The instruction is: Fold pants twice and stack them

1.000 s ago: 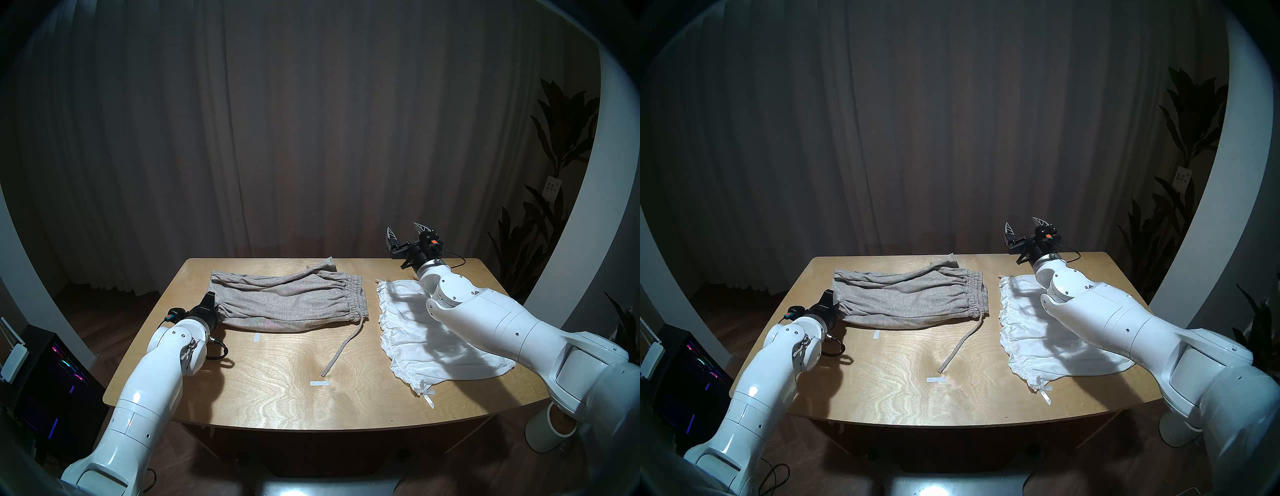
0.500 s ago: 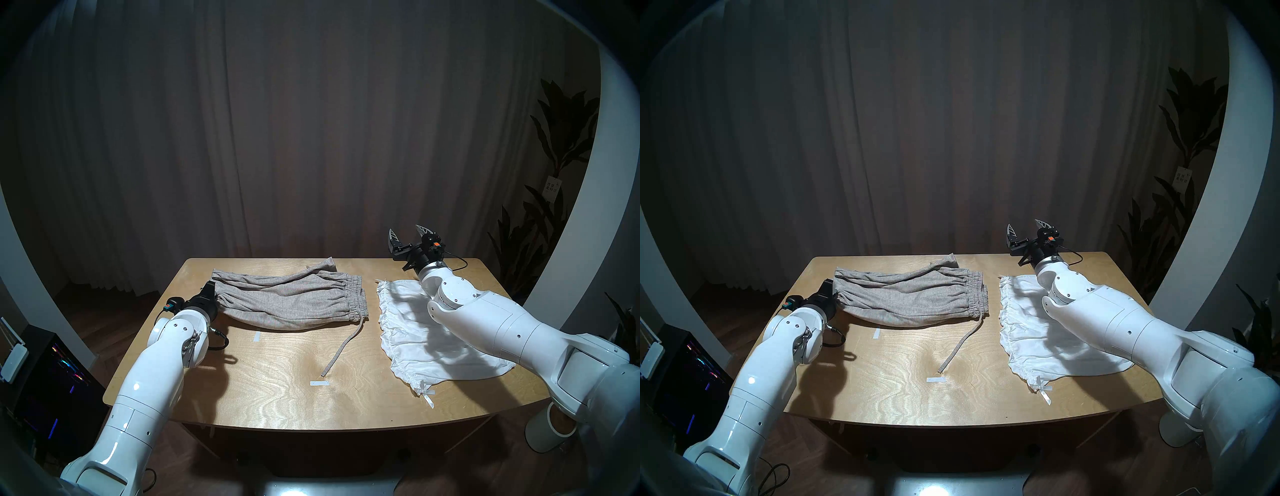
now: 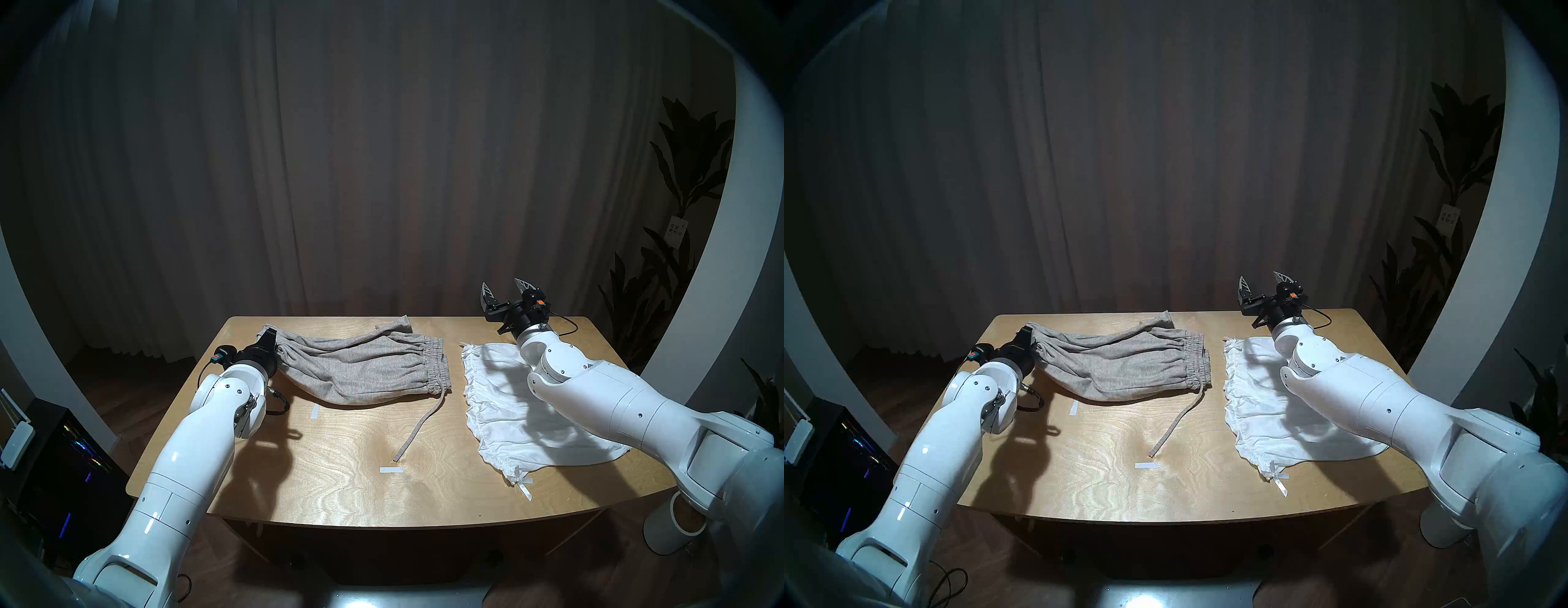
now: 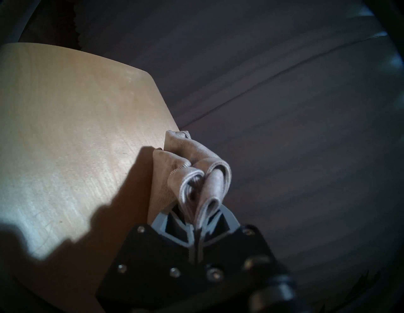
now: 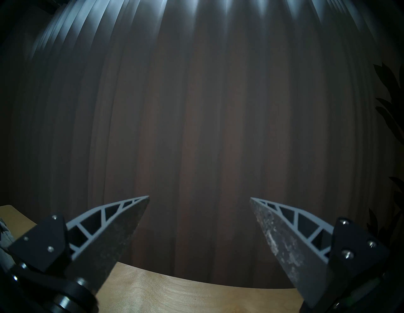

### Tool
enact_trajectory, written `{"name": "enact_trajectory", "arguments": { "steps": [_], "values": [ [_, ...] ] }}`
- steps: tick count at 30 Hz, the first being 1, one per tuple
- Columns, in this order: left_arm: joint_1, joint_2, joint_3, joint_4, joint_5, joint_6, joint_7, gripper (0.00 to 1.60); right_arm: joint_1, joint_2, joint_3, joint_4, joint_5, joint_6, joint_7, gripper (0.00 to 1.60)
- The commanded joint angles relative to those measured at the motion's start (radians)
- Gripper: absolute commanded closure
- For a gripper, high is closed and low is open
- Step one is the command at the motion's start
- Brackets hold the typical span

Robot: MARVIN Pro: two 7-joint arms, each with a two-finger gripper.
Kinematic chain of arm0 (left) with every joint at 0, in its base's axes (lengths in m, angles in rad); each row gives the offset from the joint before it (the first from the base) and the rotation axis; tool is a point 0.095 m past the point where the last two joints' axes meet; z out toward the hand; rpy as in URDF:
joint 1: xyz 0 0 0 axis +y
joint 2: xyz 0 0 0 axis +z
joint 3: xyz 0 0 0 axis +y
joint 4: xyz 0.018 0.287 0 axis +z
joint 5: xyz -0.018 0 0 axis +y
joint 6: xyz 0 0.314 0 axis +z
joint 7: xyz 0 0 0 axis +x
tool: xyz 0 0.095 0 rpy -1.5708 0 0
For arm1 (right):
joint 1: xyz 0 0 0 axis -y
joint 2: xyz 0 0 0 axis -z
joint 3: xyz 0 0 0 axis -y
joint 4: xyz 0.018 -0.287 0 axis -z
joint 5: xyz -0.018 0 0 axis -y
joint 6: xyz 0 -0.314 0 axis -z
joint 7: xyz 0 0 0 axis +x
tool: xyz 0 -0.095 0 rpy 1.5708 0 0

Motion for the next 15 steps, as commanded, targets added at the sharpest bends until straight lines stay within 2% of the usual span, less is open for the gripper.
{"name": "enact_trajectory", "arguments": {
  "steps": [1,8,15],
  "values": [
    [-0.079,-0.001,0.014,-0.033,0.026,0.001,-0.002,1.6,-0.002,0.016,0.013,-0.025,0.006,-0.021,-0.004,0.0],
    [-0.102,-0.006,0.038,-0.038,0.036,0.004,0.004,1.6,-0.011,0.025,0.011,-0.023,0.013,-0.032,-0.006,0.0],
    [-0.145,-0.022,0.092,-0.052,0.056,0.014,-0.001,1.6,-0.021,0.043,0.011,-0.038,0.022,-0.043,-0.012,0.0]
  ]
}}
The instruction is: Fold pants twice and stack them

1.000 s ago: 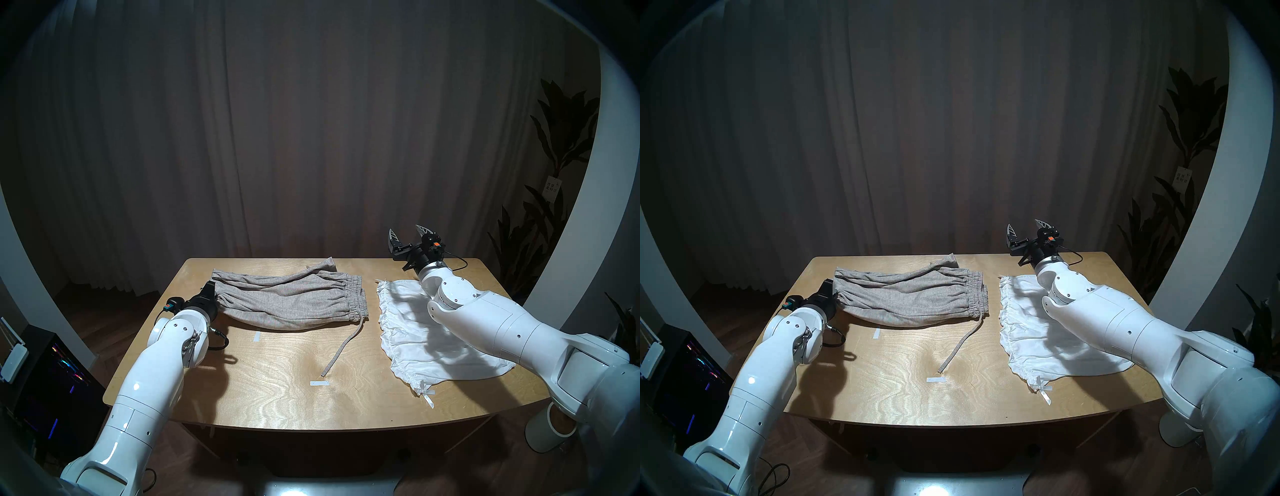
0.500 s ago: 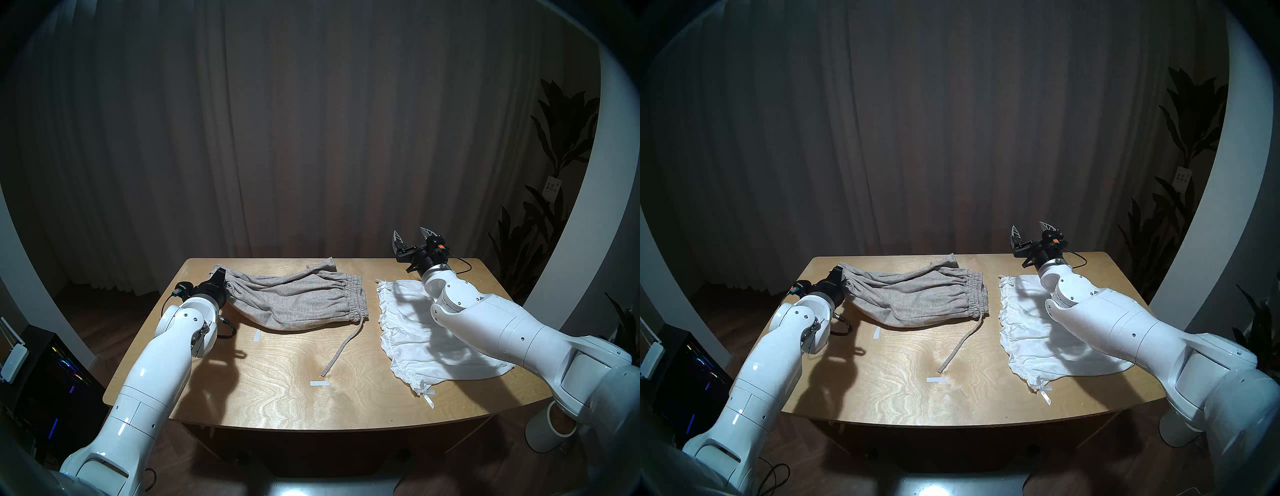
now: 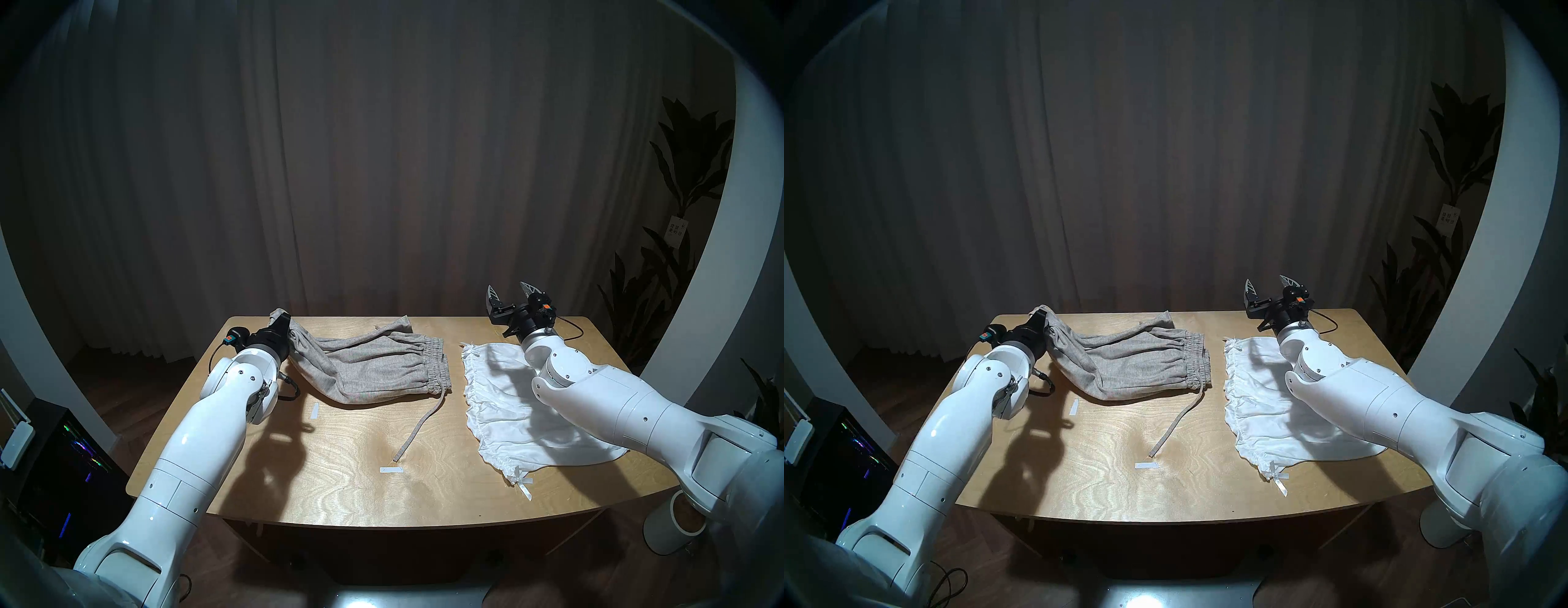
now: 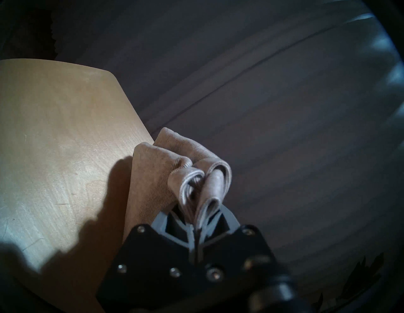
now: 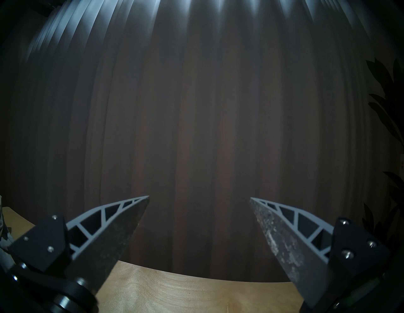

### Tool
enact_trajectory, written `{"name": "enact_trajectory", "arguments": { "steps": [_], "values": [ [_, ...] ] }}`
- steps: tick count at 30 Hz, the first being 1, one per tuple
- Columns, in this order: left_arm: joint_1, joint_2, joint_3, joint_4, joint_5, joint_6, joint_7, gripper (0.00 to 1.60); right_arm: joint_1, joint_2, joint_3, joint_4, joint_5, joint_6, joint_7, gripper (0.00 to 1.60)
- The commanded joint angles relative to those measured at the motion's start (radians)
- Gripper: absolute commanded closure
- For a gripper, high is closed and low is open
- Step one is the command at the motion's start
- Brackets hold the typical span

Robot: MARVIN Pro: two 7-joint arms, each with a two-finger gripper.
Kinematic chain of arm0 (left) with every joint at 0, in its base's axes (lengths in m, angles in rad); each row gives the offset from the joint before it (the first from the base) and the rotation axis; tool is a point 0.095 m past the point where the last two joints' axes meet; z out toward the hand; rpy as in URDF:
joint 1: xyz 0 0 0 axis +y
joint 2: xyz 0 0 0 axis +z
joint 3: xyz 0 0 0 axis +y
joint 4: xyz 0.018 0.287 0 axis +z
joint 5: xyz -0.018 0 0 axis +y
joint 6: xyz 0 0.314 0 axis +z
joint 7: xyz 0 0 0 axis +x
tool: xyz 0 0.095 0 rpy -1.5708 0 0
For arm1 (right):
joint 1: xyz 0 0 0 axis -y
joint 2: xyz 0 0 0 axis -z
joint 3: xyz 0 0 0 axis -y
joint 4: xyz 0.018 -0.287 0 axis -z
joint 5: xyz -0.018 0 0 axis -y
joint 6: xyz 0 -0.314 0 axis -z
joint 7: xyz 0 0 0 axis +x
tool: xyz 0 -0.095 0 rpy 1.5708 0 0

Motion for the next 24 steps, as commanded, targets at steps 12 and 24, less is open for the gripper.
{"name": "enact_trajectory", "arguments": {
  "steps": [12,24],
  "values": [
    [-0.122,-0.054,0.101,-0.031,0.053,0.037,-0.004,1.6,-0.018,0.048,0.013,-0.034,0.018,-0.043,-0.007,0.0],
    [-0.173,-0.108,0.156,-0.003,0.065,0.058,-0.004,1.6,-0.031,0.079,0.015,-0.038,0.035,-0.062,-0.009,0.0]
  ]
}}
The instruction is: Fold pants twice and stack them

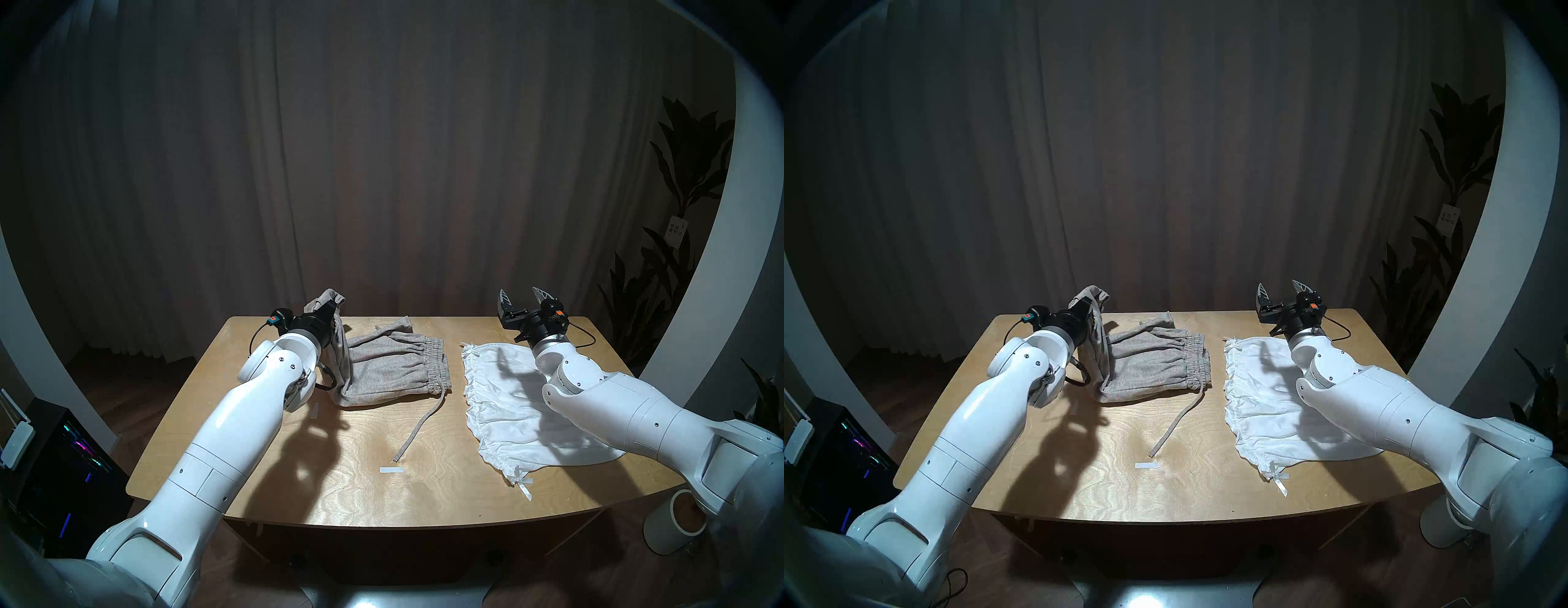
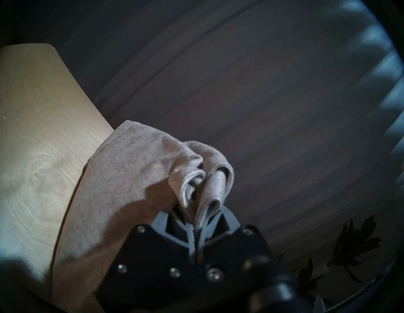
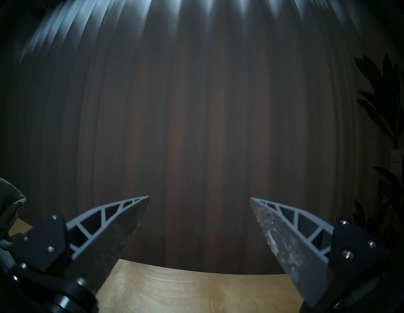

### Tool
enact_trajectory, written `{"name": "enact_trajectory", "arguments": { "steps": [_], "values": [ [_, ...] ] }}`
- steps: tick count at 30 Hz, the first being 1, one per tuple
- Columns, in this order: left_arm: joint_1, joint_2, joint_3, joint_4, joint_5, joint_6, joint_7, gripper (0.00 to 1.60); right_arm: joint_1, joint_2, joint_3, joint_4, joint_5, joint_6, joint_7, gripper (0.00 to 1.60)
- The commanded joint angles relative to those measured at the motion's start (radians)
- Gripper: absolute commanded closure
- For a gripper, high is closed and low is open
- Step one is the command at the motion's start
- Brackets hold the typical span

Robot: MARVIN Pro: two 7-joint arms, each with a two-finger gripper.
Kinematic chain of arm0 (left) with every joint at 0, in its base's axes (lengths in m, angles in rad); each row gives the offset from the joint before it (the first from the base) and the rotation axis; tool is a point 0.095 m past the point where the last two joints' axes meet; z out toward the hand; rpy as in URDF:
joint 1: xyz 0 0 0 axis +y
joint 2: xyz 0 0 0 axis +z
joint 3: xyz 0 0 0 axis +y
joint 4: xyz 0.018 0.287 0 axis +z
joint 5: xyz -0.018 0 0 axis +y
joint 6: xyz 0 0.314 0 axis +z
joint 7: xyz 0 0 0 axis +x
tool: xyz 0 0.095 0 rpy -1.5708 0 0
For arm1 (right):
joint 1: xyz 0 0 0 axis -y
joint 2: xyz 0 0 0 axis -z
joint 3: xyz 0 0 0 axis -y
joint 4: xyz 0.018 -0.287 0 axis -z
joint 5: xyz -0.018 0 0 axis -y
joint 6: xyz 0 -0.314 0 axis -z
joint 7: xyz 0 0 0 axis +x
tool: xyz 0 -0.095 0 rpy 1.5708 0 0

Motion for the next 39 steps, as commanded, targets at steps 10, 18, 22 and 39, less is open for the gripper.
{"name": "enact_trajectory", "arguments": {
  "steps": [10,18,22,39],
  "values": [
    [-0.108,-0.086,0.064,0.0,0.025,0.011,-0.008,1.6,-0.009,0.057,0.014,-0.035,0.011,-0.035,-0.001,0.0],
    [-0.112,-0.094,0.13,-0.009,0.068,0.023,-0.02,1.6,-0.015,0.072,0.015,-0.034,0.021,-0.045,0.003,0.0],
    [-0.11,-0.099,0.166,-0.009,0.086,0.034,-0.014,1.6,-0.014,0.076,0.014,-0.035,0.024,-0.049,0.007,0.0],
    [-0.097,-0.08,0.336,-0.008,0.235,0.075,-0.015,1.6,-0.011,0.077,0.011,-0.022,0.038,-0.054,0.033,0.0]
  ]
}}
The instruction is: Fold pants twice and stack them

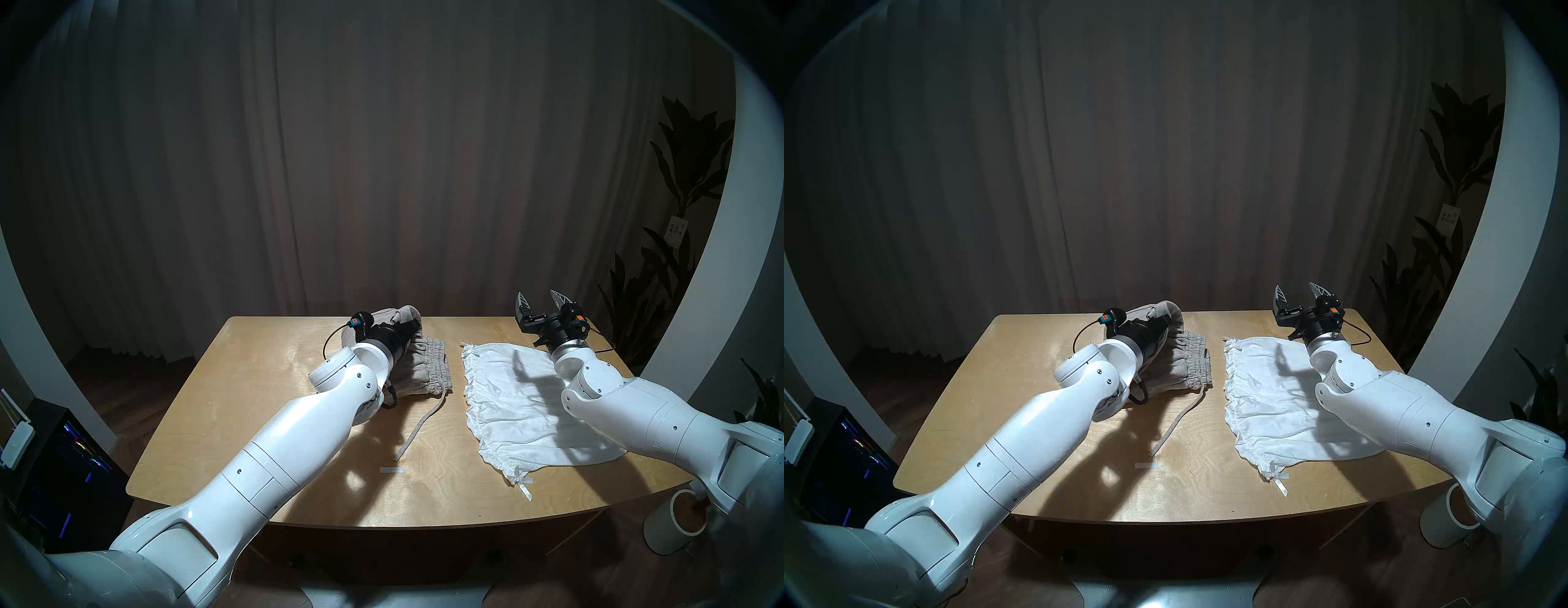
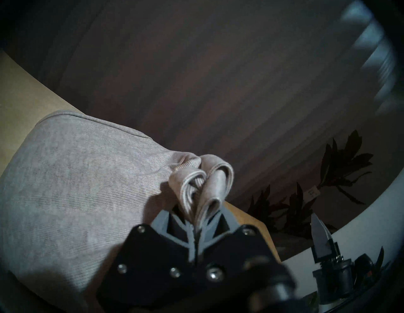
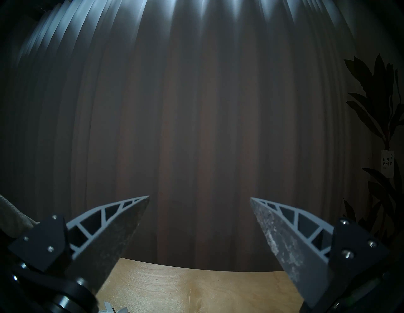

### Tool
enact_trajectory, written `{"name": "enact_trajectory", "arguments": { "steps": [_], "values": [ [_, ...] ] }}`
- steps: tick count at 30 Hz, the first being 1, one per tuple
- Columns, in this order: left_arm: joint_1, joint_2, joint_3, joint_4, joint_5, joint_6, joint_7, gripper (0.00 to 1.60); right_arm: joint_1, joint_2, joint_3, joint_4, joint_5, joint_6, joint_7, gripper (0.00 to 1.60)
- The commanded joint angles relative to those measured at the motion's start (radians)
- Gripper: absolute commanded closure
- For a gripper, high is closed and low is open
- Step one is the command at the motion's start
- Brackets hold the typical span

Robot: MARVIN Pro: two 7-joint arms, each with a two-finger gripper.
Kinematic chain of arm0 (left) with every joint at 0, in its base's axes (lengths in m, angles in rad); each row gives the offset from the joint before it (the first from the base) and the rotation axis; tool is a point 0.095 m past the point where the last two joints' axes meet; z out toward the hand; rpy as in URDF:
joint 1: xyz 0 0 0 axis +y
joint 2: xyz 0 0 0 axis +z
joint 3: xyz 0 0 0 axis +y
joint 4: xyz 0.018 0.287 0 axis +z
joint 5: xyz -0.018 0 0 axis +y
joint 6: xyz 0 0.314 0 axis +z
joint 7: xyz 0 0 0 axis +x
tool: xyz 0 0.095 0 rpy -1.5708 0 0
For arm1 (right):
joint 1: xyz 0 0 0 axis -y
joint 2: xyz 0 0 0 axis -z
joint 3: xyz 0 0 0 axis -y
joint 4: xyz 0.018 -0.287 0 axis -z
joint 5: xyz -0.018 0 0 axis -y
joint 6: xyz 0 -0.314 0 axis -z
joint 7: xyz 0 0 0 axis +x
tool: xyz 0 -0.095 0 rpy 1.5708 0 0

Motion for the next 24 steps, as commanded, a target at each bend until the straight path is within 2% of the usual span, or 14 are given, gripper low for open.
{"name": "enact_trajectory", "arguments": {
  "steps": [1,3,4,9,14,15,16,17,18,20,21,22,23,24],
  "values": [
    [-0.021,0.008,0.051,-0.03,0.072,-0.003,-0.015,1.6,0.012,0.004,0.011,0.002,-0.001,-0.015,0.004,0.0],
    [-0.015,0.01,0.063,-0.038,0.082,-0.001,-0.015,1.6,0.012,0.005,0.011,0.002,0.0,-0.015,0.006,0.0],
    [-0.022,0.021,0.087,-0.04,0.118,-0.002,-0.019,1.6,0.012,0.006,0.011,0.001,0.0,-0.015,0.006,0.0],
    [-0.031,0.024,0.144,-0.032,0.175,0.013,-0.009,1.6,0.011,0.008,0.009,0.004,0.0,-0.017,0.013,0.0],
    [-0.05,0.01,0.185,-0.007,0.204,0.037,-0.003,1.6,0.013,0.008,0.008,0.006,-0.002,-0.018,0.019,0.0],
    [-0.055,0.008,0.194,-0.004,0.209,0.047,-0.001,1.55,0.014,0.008,0.008,0.004,-0.003,-0.017,0.02,0.0],
    [-0.056,0.005,0.198,-0.001,0.211,0.049,-0.002,1.23,0.015,0.008,0.009,0.004,-0.003,-0.016,0.02,0.0],
    [-0.06,0.005,0.206,0.0,0.216,0.055,-0.006,1.1,0.015,0.008,0.009,0.004,-0.003,-0.016,0.021,0.0],
    [-0.06,0.003,0.207,0.001,0.214,0.059,-0.003,0.82,0.016,0.007,0.009,0.004,-0.004,-0.016,0.021,0.0],
    [-0.063,0.002,0.214,0.002,0.219,0.063,-0.004,0.63,0.016,0.006,0.01,0.005,-0.004,-0.015,0.023,0.0],
    [-0.064,0.001,0.216,0.002,0.222,0.064,-0.003,0.32,0.016,0.006,0.01,0.005,-0.005,-0.015,0.024,0.0],
    [-0.066,0.001,0.218,0.002,0.226,0.066,-0.001,0.21,0.017,0.006,0.01,0.006,-0.005,-0.015,0.025,0.0],
    [-0.068,0.001,0.223,0.001,0.236,0.063,0.001,0.0,0.017,0.005,0.01,0.006,-0.006,-0.014,0.026,0.0],
    [-0.068,0.001,0.224,0.0,0.237,0.063,0.001,0.0,0.017,0.005,0.01,0.007,-0.006,-0.014,0.026,0.0]
  ]
}}
